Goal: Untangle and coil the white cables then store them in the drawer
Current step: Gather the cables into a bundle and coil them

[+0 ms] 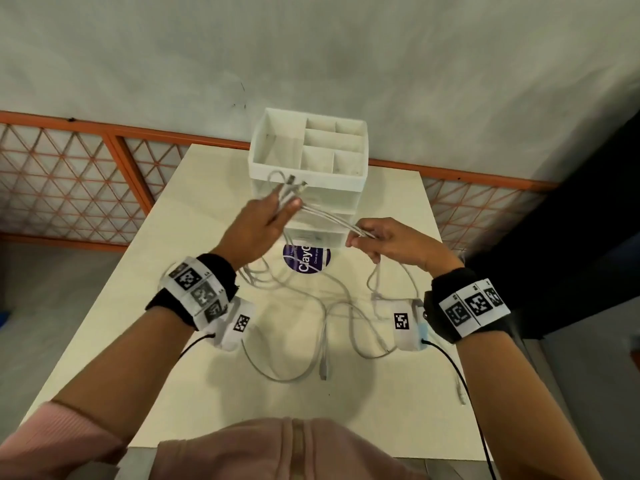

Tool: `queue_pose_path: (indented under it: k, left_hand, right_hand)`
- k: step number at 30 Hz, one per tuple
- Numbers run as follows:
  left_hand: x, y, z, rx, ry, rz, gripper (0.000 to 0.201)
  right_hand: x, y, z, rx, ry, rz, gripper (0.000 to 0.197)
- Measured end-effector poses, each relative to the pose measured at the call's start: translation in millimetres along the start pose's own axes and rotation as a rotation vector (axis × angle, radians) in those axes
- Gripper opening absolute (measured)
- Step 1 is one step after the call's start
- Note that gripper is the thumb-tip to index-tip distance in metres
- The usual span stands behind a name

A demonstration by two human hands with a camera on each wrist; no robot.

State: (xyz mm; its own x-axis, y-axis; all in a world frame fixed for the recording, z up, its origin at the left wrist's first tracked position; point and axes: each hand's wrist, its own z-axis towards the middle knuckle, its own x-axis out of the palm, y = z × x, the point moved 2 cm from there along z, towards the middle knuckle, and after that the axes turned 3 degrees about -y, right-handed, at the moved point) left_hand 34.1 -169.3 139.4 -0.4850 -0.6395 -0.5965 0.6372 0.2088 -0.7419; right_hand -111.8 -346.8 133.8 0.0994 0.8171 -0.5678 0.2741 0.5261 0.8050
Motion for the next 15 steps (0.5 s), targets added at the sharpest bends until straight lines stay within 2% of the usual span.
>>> queue_pose_path:
  k: [4, 7, 11, 13, 15]
  left_hand:
    - [-34, 17, 9, 0.004, -0.202, 0.088, 0.036]
    - [-37, 30, 8, 0.029, -0.182, 0.236, 0.039]
    - [-35, 47, 6, -0.027, -0.182, 0.206, 0.035]
    - [-33, 56, 4, -0.043, -0.155, 0.239, 0.039]
    - [-28, 63, 1, -0.019, -0.101, 0.303, 0.046]
  right_hand:
    - [-5, -48, -1, 0.11, -0.063, -0.047, 0.009]
    - [0, -73, 5, 0.185, -0.117, -0.136, 0.021]
    - [7, -102, 13, 0.285, -0.116, -0.359, 0.022]
    - [8, -115, 13, 0.288, -0.098, -0.347, 0.018]
    - [9, -127, 13, 0.257, -0.163, -0.33, 0.019]
